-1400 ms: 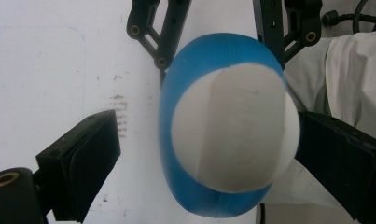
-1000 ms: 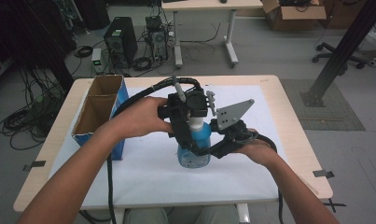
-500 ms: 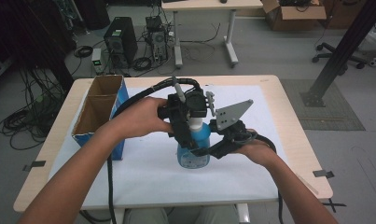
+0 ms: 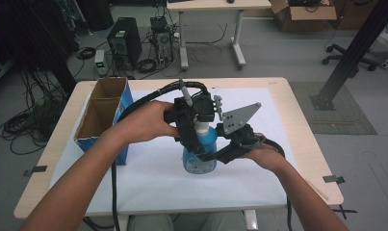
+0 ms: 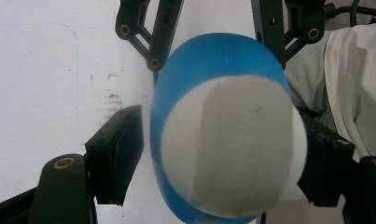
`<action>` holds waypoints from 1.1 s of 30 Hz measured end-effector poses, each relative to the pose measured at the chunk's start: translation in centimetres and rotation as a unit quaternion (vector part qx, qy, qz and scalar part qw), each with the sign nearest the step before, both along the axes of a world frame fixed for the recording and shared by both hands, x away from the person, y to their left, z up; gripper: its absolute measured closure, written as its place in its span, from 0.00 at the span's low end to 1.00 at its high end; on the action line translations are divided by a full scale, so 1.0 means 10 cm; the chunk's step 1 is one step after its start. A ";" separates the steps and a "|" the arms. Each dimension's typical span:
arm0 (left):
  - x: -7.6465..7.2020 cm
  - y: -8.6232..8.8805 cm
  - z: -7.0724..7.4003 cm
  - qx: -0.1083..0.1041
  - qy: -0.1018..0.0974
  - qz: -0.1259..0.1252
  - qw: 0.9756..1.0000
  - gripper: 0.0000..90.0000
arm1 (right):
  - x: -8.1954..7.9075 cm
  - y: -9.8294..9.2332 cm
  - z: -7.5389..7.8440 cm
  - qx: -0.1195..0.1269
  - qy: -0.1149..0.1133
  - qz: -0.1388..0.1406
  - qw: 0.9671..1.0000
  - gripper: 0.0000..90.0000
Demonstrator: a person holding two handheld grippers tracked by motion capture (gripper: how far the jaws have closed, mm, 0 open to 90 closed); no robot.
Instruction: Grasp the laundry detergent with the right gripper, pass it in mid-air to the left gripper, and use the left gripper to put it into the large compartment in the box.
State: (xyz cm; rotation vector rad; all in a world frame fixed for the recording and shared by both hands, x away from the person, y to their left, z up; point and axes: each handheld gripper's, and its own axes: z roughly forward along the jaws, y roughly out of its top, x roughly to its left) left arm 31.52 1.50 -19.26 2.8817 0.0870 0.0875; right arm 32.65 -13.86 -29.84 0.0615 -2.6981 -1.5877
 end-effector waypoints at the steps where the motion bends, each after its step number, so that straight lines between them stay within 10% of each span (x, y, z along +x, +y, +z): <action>1: 0.00 0.00 0.00 0.000 0.000 0.000 1.000 0.29 | 0.00 0.00 0.00 0.000 0.000 0.000 1.000 0.50; 29: 0.00 -0.03 0.02 0.001 0.006 -0.003 1.000 0.42 | 0.00 0.00 0.01 -0.006 -0.003 0.001 1.000 0.49; 33: 0.02 -0.01 0.07 -0.001 -0.002 0.011 1.000 0.42 | 0.00 -0.02 0.03 -0.006 0.010 -0.002 1.000 0.27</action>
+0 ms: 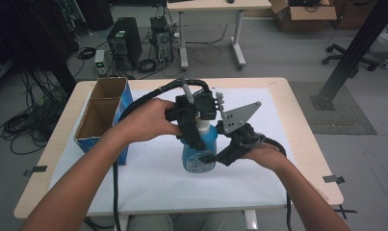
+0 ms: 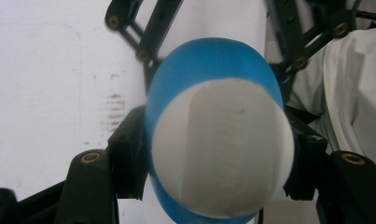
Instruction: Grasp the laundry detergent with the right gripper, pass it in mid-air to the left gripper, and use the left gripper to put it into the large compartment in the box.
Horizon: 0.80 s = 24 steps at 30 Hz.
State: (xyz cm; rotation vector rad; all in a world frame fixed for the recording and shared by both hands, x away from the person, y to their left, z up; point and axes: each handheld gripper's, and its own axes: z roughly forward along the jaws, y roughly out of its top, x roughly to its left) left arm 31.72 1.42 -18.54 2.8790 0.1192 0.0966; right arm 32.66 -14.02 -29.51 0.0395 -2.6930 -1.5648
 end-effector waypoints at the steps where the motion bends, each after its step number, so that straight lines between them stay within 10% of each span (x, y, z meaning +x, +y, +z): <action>1: 0.00 0.01 0.01 0.001 -0.004 0.003 1.000 0.42 | 0.00 -0.02 0.00 -0.002 0.001 0.000 1.000 0.25; 14: 0.12 0.21 0.17 0.015 -0.019 0.061 0.998 0.42 | 0.10 -0.50 0.05 -0.037 0.015 -0.090 0.995 0.07; 24: 0.26 0.42 0.36 0.022 -0.044 0.139 0.989 0.42 | 0.12 -0.79 0.15 -0.087 -0.020 -0.134 0.987 0.03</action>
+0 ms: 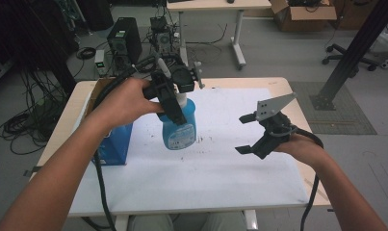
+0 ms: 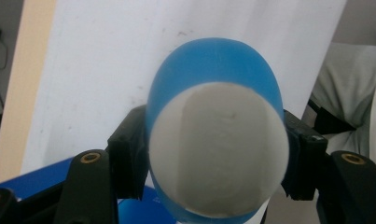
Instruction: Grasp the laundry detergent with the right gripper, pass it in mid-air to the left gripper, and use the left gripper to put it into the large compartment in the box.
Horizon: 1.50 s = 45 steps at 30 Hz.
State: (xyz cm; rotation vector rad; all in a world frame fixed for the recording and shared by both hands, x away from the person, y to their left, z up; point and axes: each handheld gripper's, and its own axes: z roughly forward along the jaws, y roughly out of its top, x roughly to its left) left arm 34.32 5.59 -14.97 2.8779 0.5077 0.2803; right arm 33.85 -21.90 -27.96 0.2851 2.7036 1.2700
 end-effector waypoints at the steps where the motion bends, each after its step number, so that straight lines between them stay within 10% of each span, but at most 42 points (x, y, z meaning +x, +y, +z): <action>1: 0.01 0.01 0.02 0.002 -0.001 0.004 1.000 0.42 | 0.00 -0.02 0.01 -0.004 -0.001 -0.004 1.000 0.03; 18: 0.20 0.27 0.37 -0.003 -0.019 0.131 0.991 0.42 | 0.01 -0.38 0.08 -0.038 0.003 -0.048 0.998 0.02; 33: 0.27 0.53 0.67 -0.015 -0.033 0.219 0.975 0.42 | 0.09 -0.50 0.09 -0.082 0.006 -0.065 0.995 0.03; 45: 0.27 0.80 0.83 -0.030 -0.043 0.287 0.956 0.42 | 0.19 -0.50 0.10 -0.092 0.012 -0.065 0.994 0.03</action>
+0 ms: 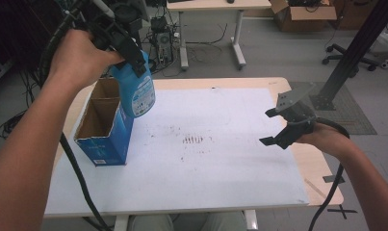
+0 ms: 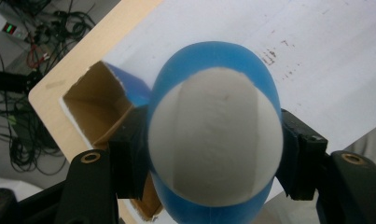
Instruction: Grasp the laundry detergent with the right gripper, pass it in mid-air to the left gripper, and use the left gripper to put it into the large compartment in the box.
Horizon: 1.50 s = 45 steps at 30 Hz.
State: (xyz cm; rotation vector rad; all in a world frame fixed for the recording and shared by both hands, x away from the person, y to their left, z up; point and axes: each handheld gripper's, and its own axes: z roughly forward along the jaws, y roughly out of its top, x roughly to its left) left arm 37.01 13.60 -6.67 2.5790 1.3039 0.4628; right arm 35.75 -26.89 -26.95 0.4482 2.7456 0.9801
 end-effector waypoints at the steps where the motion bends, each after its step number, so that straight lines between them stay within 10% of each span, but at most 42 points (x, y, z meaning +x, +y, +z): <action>1: 0.00 0.03 0.01 -0.001 0.000 0.008 1.000 0.42 | 0.00 0.00 0.00 0.000 0.001 0.000 1.000 0.03; 10: 0.02 0.30 0.11 -0.008 -0.001 0.074 0.997 0.42 | 0.01 -0.02 -0.03 -0.003 0.003 -0.001 1.000 0.04; 28: 0.04 0.82 0.09 -0.019 -0.018 0.182 0.983 0.42 | 0.04 -0.02 -0.04 -0.003 0.007 -0.003 1.000 0.04; 45: 0.05 1.06 -0.11 -0.020 -0.029 0.222 0.975 0.42 | 0.04 0.00 -0.06 -0.004 0.008 0.000 1.000 0.05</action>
